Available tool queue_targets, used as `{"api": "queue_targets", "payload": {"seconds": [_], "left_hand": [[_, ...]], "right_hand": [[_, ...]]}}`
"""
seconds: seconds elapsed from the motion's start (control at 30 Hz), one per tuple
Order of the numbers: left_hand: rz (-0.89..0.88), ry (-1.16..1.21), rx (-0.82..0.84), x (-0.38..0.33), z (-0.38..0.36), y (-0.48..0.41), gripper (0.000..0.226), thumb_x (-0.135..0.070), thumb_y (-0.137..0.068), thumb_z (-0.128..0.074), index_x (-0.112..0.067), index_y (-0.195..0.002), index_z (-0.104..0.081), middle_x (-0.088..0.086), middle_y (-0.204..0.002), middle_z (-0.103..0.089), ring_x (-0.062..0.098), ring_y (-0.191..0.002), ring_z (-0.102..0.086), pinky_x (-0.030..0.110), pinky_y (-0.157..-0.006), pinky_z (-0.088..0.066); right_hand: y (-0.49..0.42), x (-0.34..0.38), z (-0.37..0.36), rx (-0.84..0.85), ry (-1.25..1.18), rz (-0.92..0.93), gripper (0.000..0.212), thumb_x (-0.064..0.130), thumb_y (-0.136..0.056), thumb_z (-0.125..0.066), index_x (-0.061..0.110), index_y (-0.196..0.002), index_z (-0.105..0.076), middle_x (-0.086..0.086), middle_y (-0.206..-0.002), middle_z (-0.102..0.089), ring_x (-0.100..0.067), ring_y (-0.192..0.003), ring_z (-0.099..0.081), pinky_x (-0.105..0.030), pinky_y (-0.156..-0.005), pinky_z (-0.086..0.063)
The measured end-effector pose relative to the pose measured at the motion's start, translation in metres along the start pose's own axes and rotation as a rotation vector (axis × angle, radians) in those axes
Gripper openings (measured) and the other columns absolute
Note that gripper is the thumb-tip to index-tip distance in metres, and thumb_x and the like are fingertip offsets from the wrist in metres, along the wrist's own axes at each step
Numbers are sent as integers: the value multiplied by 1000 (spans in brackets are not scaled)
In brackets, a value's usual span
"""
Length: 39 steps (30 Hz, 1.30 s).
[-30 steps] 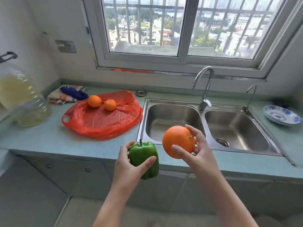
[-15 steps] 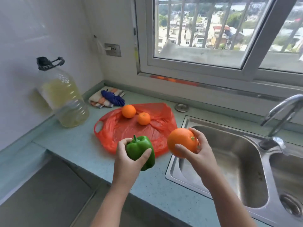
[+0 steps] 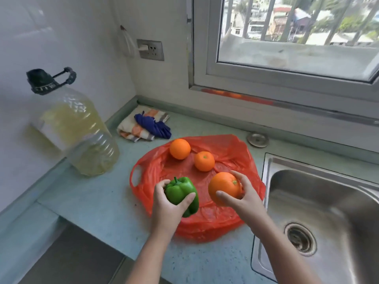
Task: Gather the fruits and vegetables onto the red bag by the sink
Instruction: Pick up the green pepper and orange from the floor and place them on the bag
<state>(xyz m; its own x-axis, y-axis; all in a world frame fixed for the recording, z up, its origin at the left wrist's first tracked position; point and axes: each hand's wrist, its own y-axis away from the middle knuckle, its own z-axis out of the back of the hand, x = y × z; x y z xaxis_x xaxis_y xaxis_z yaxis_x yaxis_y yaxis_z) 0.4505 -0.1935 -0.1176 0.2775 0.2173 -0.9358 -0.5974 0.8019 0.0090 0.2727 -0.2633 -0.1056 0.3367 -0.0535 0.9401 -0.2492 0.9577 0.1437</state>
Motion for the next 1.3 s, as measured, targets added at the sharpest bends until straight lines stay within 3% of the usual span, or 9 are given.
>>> {"api": "queue_targets", "payload": {"seconds": [0.17, 0.43, 0.6, 0.8, 0.97, 1.3], "left_hand": [[15, -55, 68, 30, 1, -62, 68, -27, -59, -85, -18, -113, -45, 6, -118, -52, 21, -105, -51, 26, -86, -40], [16, -185, 215, 55, -11, -113, 75, -28, -60, -84, -9, -120, -44, 8, -121, -51, 21, -110, -47, 18, -84, -32], [59, -218, 245, 64, -15, -133, 76, -33, -60, -84, -9, -119, -43, 10, -119, -53, 23, -109, -49, 20, -80, -34], [58, -221, 304, 68, -21, -146, 80, -37, -64, -80, -12, -129, -41, 8, -131, -48, 22, -120, -44, 27, -96, -34], [16, -222, 300, 70, -22, -148, 79, -34, -70, -76, -10, -135, -38, 7, -139, -42, 18, -127, -37, 18, -98, -24], [-58, -241, 297, 62, -20, -146, 78, -32, -72, -75, -11, -136, -35, 4, -140, -38, 14, -128, -33, 16, -99, -22]], "right_hand": [[-50, -10, -41, 29, 64, -48, 70, 34, -68, -77, 35, -127, -40, -4, -123, -46, -20, -104, -52, -39, -88, -48], [-92, -32, -73, 55, 281, -92, 75, 32, -69, -76, 25, -132, -36, -8, -129, -44, -15, -108, -43, -22, -86, -32], [-107, -37, -81, 73, 313, -114, 76, 35, -70, -75, 24, -134, -34, -6, -134, -42, -18, -118, -43, -24, -90, -34], [-113, -36, -84, 85, 353, -77, 79, 34, -70, -75, 21, -135, -33, -5, -136, -40, -17, -122, -40, -21, -94, -30], [-112, -38, -86, 89, 352, -56, 78, 35, -70, -75, 24, -135, -33, -4, -130, -41, -15, -119, -40, -19, -92, -29], [-108, -36, -81, 77, 342, -41, 77, 35, -72, -74, 28, -135, -31, 3, -116, -35, -7, -109, -36, -18, -91, -28]]}}
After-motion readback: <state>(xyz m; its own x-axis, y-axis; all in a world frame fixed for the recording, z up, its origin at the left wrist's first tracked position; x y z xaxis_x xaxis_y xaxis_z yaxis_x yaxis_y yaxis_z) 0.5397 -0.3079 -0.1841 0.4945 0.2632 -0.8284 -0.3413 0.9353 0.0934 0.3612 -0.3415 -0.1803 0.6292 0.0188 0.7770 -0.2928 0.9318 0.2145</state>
